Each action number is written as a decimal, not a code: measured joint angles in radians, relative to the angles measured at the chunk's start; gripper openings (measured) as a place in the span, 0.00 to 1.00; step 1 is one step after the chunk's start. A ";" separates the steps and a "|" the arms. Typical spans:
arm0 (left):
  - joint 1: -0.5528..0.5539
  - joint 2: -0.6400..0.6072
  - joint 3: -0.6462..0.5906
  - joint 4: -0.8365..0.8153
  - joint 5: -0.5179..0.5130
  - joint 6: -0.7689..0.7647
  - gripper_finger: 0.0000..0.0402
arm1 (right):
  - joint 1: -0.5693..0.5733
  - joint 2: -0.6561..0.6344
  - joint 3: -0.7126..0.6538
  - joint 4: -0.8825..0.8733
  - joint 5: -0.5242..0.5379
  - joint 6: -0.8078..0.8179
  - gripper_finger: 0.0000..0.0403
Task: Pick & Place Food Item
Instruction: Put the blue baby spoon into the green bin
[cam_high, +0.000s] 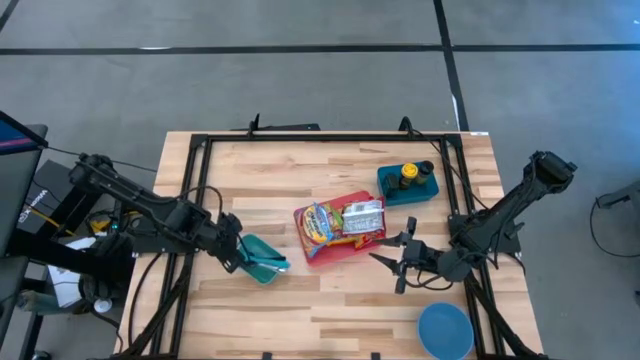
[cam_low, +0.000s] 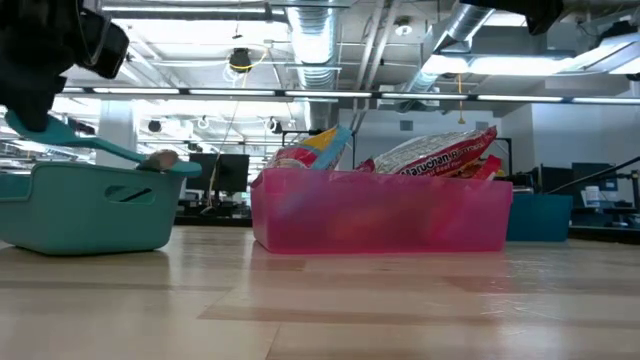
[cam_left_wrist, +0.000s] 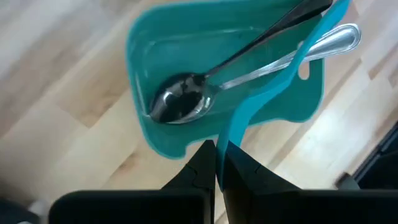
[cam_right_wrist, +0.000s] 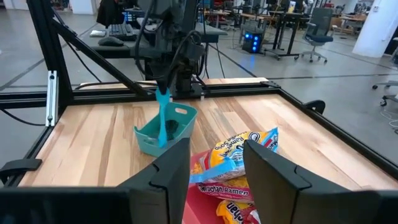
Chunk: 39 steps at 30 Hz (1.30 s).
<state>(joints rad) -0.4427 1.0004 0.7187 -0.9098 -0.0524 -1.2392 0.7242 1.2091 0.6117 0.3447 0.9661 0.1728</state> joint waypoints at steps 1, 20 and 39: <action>0.000 -0.006 -0.014 0.017 0.009 0.000 0.01 | 0.000 0.000 0.000 -0.003 0.000 0.004 0.35; 0.000 -0.243 -0.277 0.283 -0.005 -0.053 0.00 | 0.000 0.000 0.000 -0.008 0.000 0.005 0.35; 0.000 -0.272 -0.330 0.303 -0.010 -0.078 0.01 | 0.000 0.000 0.000 -0.008 0.000 0.006 0.35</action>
<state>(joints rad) -0.4427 0.7288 0.3889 -0.6072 -0.0620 -1.3172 0.7242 1.2091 0.6117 0.3370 0.9659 0.1791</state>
